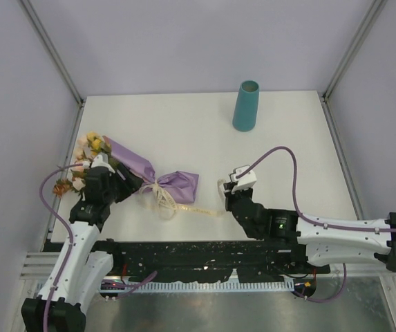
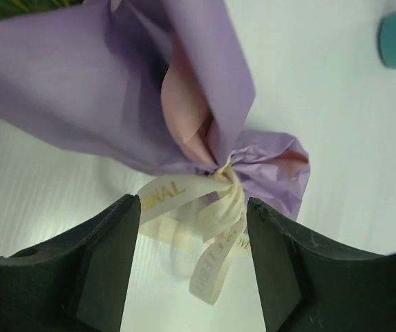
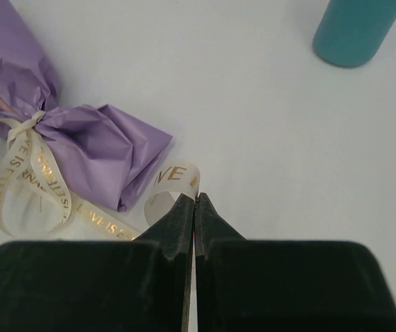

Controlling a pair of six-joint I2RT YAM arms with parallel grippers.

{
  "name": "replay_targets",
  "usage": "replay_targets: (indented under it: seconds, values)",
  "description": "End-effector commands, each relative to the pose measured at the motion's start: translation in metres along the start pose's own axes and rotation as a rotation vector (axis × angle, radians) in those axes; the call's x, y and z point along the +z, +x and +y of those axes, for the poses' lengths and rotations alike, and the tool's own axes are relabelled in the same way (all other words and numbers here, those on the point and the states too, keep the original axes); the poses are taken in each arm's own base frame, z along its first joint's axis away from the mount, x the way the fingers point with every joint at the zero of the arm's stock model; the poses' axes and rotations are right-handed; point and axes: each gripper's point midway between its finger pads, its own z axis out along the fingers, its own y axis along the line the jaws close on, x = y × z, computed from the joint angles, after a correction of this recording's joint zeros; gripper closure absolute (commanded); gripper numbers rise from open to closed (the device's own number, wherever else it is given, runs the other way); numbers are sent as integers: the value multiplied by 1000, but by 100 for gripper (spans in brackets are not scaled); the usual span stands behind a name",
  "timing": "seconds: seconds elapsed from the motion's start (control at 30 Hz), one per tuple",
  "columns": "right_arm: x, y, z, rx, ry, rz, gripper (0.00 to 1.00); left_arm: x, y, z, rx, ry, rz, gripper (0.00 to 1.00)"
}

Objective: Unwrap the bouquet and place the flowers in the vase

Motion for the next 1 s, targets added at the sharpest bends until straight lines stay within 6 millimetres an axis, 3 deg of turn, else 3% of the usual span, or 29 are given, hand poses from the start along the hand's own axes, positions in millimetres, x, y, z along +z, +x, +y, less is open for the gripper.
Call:
replay_targets:
  seconds: [0.0, 0.2, 0.47, 0.7, 0.8, 0.93, 0.97]
  values:
    - [8, -7, 38, 78, -99, 9, 95, 1, 28, 16, 9, 5, 51, 34]
    - [11, -8, 46, 80, -117, 6, 94, 10, 45, 30, 4, -13, 78, 41]
    - [11, -6, 49, 99, -132, 6, 94, 29, 52, 39, 17, -43, 103, 45]
    - [11, -4, 51, 103, -141, 9, 94, 45, 59, 25, 44, -21, 151, 53]
    - [12, -3, 50, 101, -137, 10, 94, 46, 65, 19, 75, -19, 179, 65]
    - [11, -3, 48, 102, -134, 6, 94, 37, 64, 21, 107, -52, 165, 97]
    - [11, -3, 48, 102, -135, 7, 94, 34, 63, 25, 107, -69, 157, 100]
